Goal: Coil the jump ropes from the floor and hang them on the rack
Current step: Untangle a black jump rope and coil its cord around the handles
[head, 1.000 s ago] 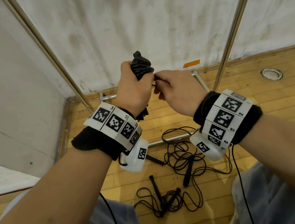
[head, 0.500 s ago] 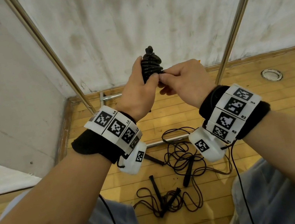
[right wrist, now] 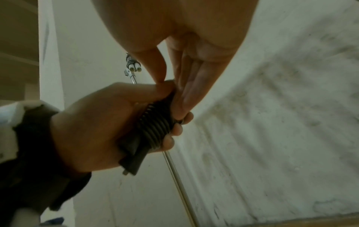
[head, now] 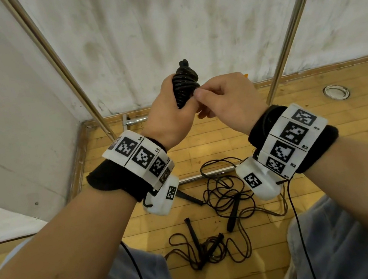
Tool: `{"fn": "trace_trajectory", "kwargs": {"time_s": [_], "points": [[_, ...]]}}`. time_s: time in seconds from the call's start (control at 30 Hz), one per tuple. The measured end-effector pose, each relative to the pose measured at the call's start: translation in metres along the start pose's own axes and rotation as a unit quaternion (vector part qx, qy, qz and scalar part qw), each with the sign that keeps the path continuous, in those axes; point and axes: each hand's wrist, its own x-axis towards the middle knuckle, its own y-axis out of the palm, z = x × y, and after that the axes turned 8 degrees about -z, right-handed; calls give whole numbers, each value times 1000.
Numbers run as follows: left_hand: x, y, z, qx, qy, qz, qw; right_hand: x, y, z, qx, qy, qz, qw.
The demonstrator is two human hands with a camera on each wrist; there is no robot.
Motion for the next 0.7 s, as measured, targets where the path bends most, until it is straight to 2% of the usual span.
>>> {"fn": "trace_trajectory", "kwargs": {"time_s": [0.1,0.23,0.37,0.47,0.7], "points": [[-1,0,0,-35,-33,25,999,2,-2,-3,-36,-53,-81,995],[2,-1,-3,-126,-80,45,988,2,-2,-6,-71,-138,-76,985],[1,-2,-3,-145,-98,62,983,2,-3,-9,-115,-190,-87,971],[3,-4,-1,-144,-108,73,981,2,-3,-9,-121,-192,-78,971],[0,-6,-3,-149,-91,110,978,3,-2,-9,-111,-169,-103,974]]}}
